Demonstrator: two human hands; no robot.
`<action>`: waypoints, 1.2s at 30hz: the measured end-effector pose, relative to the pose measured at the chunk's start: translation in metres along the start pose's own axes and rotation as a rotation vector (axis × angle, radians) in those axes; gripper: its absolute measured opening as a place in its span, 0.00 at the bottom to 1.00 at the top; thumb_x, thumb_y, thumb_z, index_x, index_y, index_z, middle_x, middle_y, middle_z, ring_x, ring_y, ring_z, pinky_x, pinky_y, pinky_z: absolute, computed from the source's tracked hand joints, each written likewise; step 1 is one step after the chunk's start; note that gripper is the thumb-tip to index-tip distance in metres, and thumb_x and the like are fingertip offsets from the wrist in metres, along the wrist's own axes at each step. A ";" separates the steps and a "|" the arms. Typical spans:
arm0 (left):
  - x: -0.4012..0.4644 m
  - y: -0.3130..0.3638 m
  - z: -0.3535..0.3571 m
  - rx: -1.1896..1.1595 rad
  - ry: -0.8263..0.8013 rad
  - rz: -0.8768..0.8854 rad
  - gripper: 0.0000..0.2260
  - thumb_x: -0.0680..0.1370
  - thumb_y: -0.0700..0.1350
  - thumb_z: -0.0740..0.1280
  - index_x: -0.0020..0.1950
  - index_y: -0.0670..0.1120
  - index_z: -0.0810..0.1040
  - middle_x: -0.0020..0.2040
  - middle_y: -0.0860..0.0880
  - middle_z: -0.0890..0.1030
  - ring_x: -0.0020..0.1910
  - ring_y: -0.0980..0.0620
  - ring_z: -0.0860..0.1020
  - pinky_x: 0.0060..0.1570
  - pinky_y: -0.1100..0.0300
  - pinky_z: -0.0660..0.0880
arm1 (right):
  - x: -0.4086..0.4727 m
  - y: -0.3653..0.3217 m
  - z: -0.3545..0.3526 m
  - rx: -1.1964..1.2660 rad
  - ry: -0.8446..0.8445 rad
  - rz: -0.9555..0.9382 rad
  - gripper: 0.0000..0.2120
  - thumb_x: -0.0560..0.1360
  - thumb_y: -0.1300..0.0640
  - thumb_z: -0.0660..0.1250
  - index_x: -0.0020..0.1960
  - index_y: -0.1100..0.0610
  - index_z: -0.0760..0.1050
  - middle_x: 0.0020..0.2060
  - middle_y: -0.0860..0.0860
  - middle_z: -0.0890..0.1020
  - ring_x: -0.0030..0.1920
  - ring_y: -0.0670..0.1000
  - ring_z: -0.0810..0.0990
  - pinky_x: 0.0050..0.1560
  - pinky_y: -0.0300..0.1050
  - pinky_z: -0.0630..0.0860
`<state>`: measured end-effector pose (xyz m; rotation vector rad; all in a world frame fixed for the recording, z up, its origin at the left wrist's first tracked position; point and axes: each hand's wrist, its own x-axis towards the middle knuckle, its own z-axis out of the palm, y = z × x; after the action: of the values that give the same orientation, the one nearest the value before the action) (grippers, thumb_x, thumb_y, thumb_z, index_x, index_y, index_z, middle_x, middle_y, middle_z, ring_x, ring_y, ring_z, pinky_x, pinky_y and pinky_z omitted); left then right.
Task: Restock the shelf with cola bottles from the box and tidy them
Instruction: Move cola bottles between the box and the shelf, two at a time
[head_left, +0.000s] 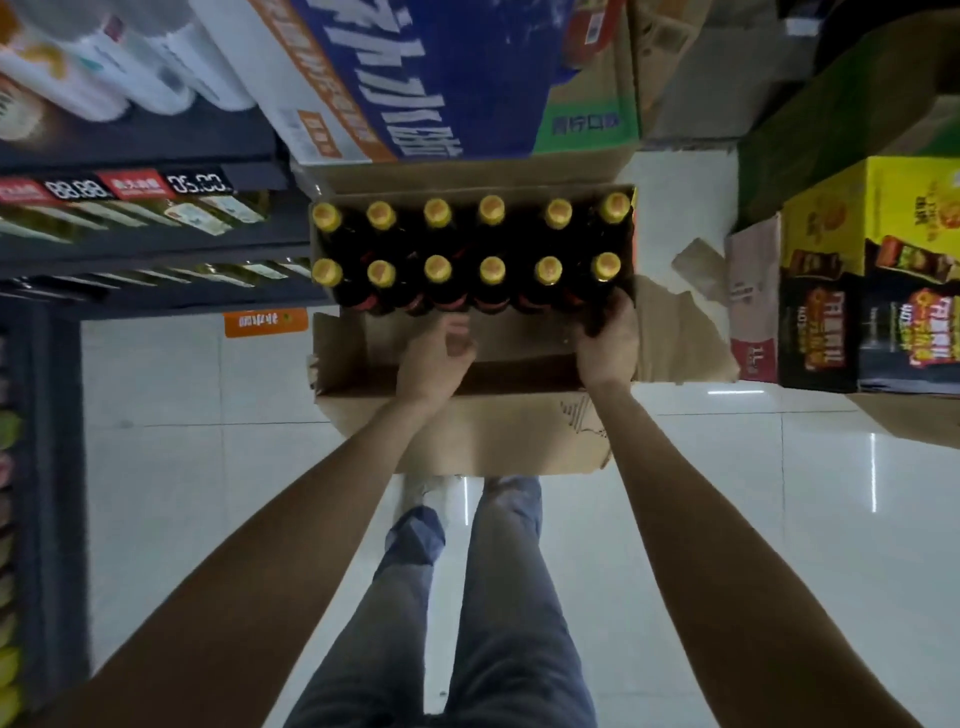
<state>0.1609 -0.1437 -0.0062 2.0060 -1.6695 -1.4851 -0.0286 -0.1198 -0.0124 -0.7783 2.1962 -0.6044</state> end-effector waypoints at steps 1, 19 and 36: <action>0.008 0.006 0.010 -0.003 0.008 0.013 0.17 0.76 0.43 0.68 0.64 0.47 0.73 0.59 0.50 0.78 0.57 0.51 0.77 0.61 0.51 0.73 | 0.010 0.001 0.002 -0.036 -0.002 -0.044 0.31 0.72 0.64 0.67 0.72 0.60 0.61 0.68 0.57 0.70 0.68 0.56 0.68 0.67 0.47 0.65; 0.043 0.053 0.116 0.178 0.384 0.068 0.31 0.76 0.47 0.68 0.76 0.48 0.60 0.65 0.44 0.68 0.61 0.46 0.73 0.52 0.54 0.75 | 0.033 0.016 0.001 -0.203 0.163 -0.333 0.28 0.68 0.60 0.73 0.65 0.60 0.68 0.61 0.55 0.76 0.57 0.58 0.77 0.45 0.50 0.76; 0.042 0.041 0.102 0.133 0.321 0.314 0.29 0.68 0.40 0.76 0.67 0.41 0.71 0.63 0.43 0.74 0.63 0.44 0.74 0.59 0.48 0.75 | 0.014 0.023 -0.039 -0.095 0.110 -0.465 0.31 0.60 0.55 0.78 0.59 0.65 0.72 0.55 0.60 0.75 0.55 0.55 0.75 0.52 0.32 0.67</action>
<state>0.0540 -0.1462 -0.0560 1.8143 -1.8700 -0.9183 -0.0733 -0.1058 -0.0082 -1.3531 2.1623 -0.7867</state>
